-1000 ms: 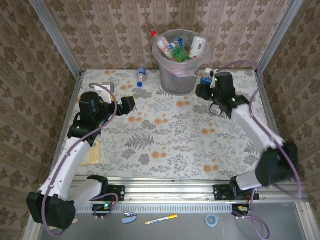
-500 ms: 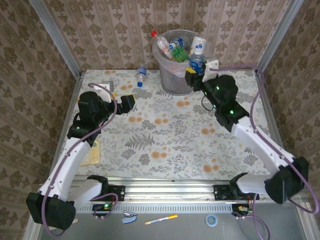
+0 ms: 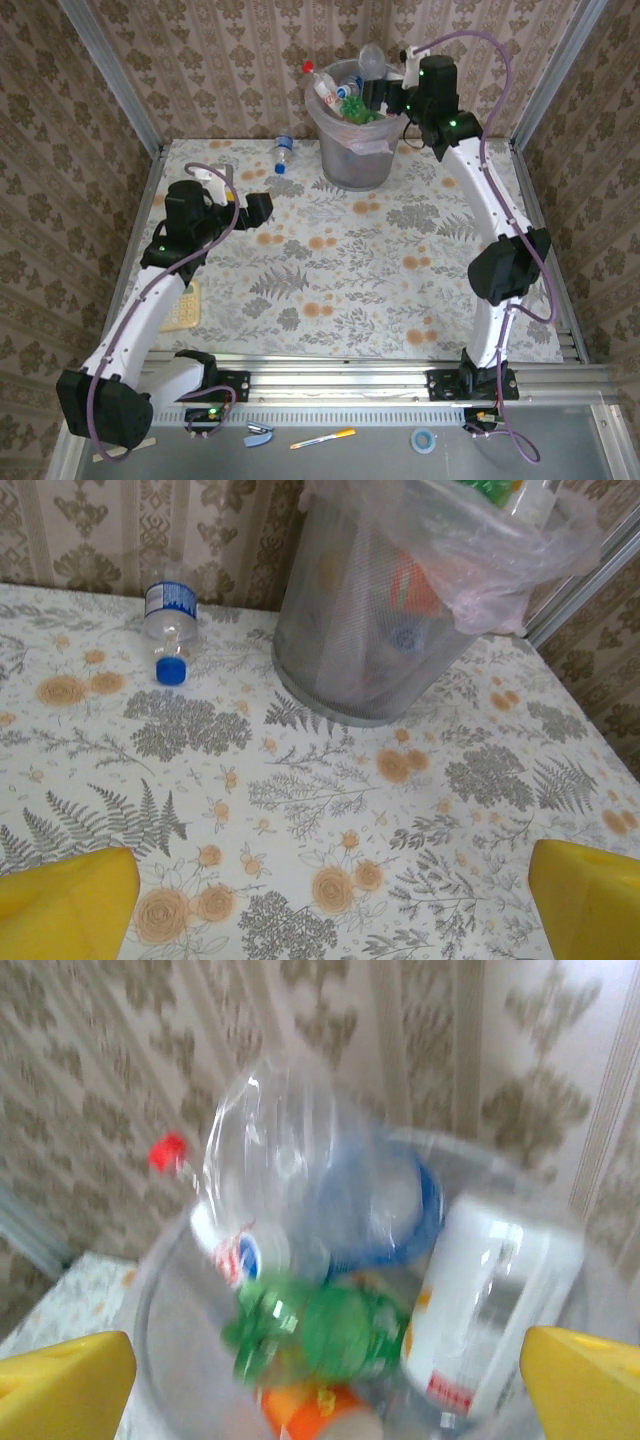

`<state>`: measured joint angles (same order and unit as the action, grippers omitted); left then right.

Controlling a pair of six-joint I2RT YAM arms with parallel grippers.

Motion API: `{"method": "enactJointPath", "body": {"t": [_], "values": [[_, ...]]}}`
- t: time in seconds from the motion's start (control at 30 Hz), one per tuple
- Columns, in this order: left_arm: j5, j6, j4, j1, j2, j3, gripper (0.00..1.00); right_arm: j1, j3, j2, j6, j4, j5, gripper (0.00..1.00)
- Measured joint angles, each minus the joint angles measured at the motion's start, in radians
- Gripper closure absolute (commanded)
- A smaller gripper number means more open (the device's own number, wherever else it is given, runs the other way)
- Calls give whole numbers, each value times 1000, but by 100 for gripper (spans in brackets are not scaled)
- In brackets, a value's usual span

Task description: Throw the plastic bottles in the bin

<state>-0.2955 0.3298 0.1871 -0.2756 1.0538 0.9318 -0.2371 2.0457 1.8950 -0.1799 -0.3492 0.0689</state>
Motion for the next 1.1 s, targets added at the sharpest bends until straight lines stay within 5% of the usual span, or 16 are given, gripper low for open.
{"method": "enactJointPath", "body": {"t": [0.43, 1.1], "values": [[61, 18, 79, 14, 260, 150, 0, -3, -320, -347, -19, 8, 28, 0], [110, -77, 313, 66, 1201, 1005, 8, 25, -814, -718, -71, -188, 21, 0]]}}
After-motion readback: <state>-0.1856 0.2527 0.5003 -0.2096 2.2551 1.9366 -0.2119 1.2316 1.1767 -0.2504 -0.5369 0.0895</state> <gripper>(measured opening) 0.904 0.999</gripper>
